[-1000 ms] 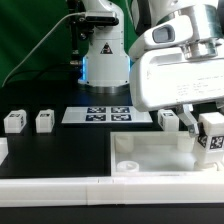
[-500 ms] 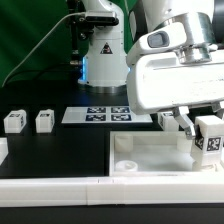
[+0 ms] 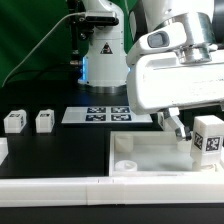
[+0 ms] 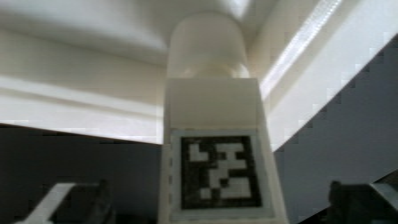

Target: Assemble one leg

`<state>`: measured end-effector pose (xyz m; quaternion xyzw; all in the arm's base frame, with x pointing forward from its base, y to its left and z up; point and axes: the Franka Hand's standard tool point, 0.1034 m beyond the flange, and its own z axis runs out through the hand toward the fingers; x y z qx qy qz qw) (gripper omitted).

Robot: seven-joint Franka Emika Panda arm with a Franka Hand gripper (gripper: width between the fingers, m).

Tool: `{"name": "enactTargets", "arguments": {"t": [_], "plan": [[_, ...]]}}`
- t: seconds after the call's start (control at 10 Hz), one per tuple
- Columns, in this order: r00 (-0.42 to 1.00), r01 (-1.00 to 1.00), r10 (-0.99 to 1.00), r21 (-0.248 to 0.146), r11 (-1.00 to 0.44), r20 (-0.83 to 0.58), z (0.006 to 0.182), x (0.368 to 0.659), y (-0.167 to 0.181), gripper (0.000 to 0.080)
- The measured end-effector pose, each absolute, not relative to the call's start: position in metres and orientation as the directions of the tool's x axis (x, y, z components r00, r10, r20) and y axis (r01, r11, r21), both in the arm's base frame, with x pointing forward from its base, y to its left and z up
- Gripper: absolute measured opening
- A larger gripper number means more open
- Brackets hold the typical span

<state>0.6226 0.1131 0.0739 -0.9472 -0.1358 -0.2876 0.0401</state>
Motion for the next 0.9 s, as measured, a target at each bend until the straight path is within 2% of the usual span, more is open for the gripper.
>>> {"name": "enactTargets", "arguments": {"t": [0.1, 0.7, 0.8, 0.9], "plan": [[0.798, 0.280, 0.234, 0.002, -0.960, 0.556, 0.074, 0.623, 0.113, 0.0639], [0.797, 0.281, 0.235, 0.003, -0.960, 0.556, 0.074, 0.623, 0.113, 0.0649], [0.820, 0.273, 0.225, -0.013, -0.962, 0.527, 0.072, 0.621, 0.116, 0.0649], [0.856, 0.268, 0.222, -0.034, -0.963, 0.466, 0.082, 0.622, 0.124, 0.0649]]}}
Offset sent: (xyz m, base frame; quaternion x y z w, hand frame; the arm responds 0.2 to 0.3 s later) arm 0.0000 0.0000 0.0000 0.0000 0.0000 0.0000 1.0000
